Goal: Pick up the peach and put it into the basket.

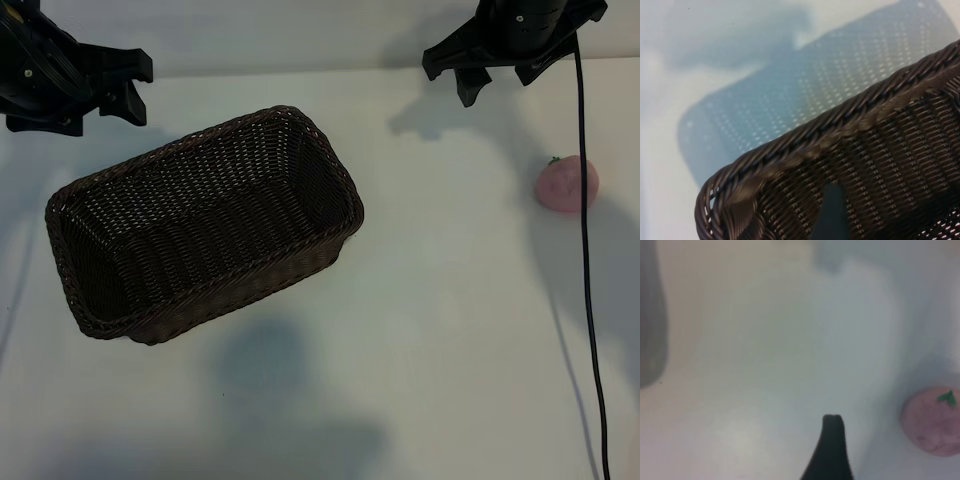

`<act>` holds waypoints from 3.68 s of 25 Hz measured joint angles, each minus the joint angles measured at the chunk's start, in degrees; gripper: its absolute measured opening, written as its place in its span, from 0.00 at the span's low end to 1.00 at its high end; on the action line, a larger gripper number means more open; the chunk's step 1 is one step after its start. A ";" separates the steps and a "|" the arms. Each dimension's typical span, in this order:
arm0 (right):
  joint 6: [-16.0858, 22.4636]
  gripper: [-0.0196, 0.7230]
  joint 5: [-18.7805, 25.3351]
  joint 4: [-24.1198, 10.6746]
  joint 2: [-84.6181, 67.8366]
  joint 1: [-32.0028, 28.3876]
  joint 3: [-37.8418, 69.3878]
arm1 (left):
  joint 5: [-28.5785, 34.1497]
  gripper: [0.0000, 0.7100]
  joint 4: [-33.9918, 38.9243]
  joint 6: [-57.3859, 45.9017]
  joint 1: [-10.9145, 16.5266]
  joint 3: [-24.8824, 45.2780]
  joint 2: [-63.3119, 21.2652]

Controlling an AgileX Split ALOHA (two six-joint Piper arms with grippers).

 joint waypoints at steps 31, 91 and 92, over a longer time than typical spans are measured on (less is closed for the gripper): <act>0.00 0.83 0.00 0.18 0.00 0.00 0.00 | -5.25 0.83 16.81 -30.30 0.00 28.46 -16.93; 0.00 0.83 0.00 0.18 0.00 0.00 0.00 | -18.47 0.19 6.76 -23.61 0.42 28.57 3.12; 0.00 0.83 0.00 0.18 0.00 0.00 0.00 | -18.49 0.17 5.85 -22.63 0.70 28.57 2.35</act>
